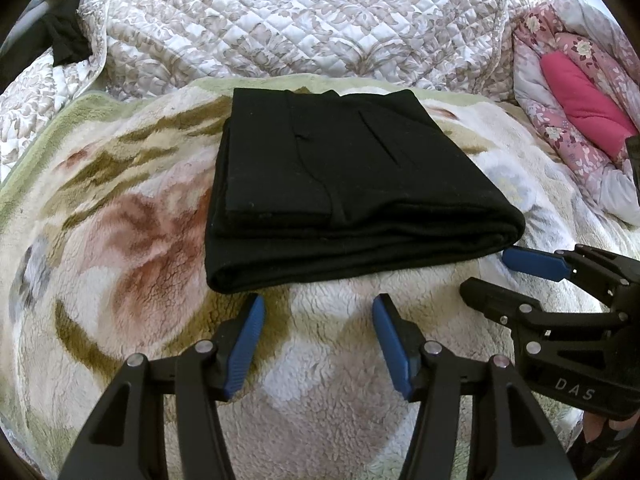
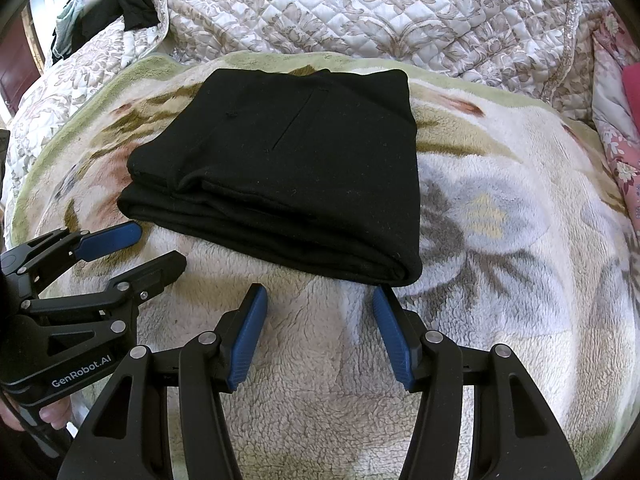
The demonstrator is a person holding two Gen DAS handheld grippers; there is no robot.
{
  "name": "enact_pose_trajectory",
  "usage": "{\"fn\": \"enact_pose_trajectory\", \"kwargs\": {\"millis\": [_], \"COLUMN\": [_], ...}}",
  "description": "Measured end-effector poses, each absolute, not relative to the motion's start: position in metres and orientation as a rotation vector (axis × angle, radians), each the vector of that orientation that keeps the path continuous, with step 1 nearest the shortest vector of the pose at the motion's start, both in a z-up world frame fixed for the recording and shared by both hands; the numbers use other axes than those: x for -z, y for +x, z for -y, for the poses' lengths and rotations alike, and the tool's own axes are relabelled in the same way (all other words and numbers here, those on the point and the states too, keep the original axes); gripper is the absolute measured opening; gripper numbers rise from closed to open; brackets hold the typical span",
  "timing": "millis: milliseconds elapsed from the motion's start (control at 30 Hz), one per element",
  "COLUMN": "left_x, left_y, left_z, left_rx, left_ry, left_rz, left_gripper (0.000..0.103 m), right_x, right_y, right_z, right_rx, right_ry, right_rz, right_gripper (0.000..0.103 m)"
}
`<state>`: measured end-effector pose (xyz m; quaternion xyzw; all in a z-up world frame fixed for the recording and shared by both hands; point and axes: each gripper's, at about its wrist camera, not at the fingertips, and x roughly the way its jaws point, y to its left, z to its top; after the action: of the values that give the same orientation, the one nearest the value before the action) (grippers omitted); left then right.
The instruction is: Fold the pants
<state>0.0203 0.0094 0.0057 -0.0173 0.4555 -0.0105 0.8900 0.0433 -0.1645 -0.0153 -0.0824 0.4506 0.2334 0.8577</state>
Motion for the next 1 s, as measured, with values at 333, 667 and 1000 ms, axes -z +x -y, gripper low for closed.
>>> {"fn": "enact_pose_trajectory", "kwargs": {"millis": [333, 667, 1000], "left_x": [-0.0052, -0.0049, -0.0044], "left_y": [0.0205, 0.0213, 0.0216], "left_z": [-0.0099, -0.0113, -0.0118], "left_rx": [0.019, 0.017, 0.017], "left_ry": [-0.038, -0.045, -0.044], "left_rz": [-0.95, -0.959, -0.96], "left_gripper": [0.06, 0.06, 0.06], "right_x": [0.0152, 0.0154, 0.0155], "right_y": [0.0433, 0.0431, 0.0434], "right_z": [0.1643, 0.1642, 0.1643], "right_rx": [-0.49, -0.49, -0.489], "right_ry": [-0.174, -0.174, -0.174], "right_rz": [-0.946, -0.946, -0.946], "right_gripper": [0.056, 0.056, 0.056]}}
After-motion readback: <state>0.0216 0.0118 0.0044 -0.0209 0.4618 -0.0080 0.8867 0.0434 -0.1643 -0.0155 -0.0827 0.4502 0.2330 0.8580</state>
